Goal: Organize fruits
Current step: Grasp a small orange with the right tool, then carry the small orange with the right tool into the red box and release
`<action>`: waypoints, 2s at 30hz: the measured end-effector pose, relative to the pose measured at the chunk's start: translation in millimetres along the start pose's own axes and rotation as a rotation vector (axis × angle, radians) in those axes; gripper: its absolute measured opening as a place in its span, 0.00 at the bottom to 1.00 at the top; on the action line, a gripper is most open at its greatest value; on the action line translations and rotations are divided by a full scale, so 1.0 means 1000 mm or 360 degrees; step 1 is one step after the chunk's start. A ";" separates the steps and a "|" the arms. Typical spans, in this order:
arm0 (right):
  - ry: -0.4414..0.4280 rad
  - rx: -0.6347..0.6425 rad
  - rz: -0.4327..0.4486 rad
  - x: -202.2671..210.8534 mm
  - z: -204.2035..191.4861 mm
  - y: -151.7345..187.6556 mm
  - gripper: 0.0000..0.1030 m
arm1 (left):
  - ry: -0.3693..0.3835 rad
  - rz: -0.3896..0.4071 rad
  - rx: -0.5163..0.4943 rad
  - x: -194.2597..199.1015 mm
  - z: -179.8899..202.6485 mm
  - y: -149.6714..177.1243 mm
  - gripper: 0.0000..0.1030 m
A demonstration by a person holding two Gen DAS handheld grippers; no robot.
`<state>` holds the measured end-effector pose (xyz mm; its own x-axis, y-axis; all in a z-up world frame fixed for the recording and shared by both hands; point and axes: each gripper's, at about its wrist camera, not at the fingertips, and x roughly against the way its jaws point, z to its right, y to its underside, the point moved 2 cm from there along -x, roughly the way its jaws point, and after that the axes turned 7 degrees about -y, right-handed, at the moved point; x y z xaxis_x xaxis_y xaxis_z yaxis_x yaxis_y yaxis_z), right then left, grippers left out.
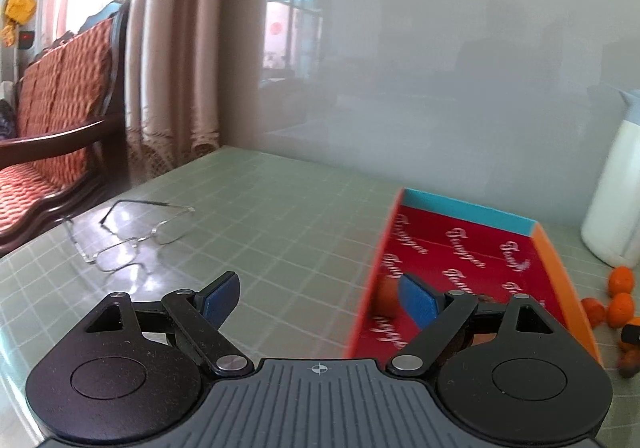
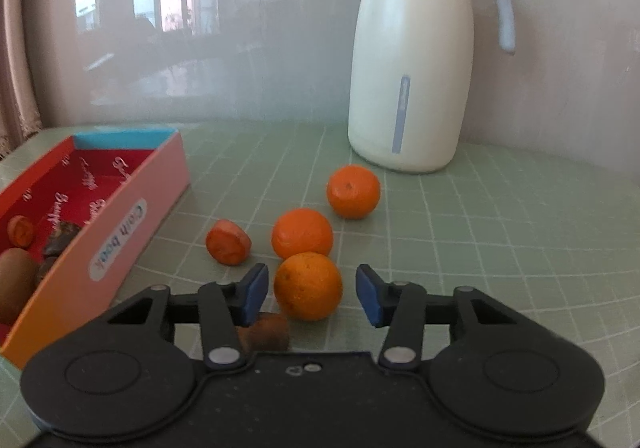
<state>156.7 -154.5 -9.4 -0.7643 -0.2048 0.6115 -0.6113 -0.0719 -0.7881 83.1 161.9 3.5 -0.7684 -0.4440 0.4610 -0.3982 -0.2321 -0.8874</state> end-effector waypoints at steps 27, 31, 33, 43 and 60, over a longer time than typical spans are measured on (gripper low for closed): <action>-0.0295 0.0093 0.0283 0.034 -0.092 -0.025 0.35 | -0.0143 -0.0025 0.0066 -0.009 -0.062 0.000 0.85; -0.0332 0.0127 0.0275 0.029 -0.108 -0.025 0.35 | -0.0160 -0.0033 0.0076 -0.009 -0.071 0.001 0.85; -0.0348 0.0142 0.0265 0.026 -0.116 -0.024 0.35 | -0.0163 -0.0036 0.0079 -0.009 -0.074 0.001 0.85; -0.0376 0.0158 0.0229 0.014 -0.135 -0.020 0.35 | -0.0168 -0.0043 0.0065 -0.009 -0.079 0.003 0.85; -0.0266 0.0148 0.0273 0.017 -0.120 -0.022 0.45 | -0.0159 -0.0040 0.0036 -0.007 -0.074 0.003 0.85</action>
<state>132.4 -38.9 27.0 -0.8057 -0.3799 0.4544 -0.4484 -0.1101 -0.8871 50.0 228.6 -2.1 -0.7040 -0.5214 0.4821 -0.4045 -0.2636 -0.8757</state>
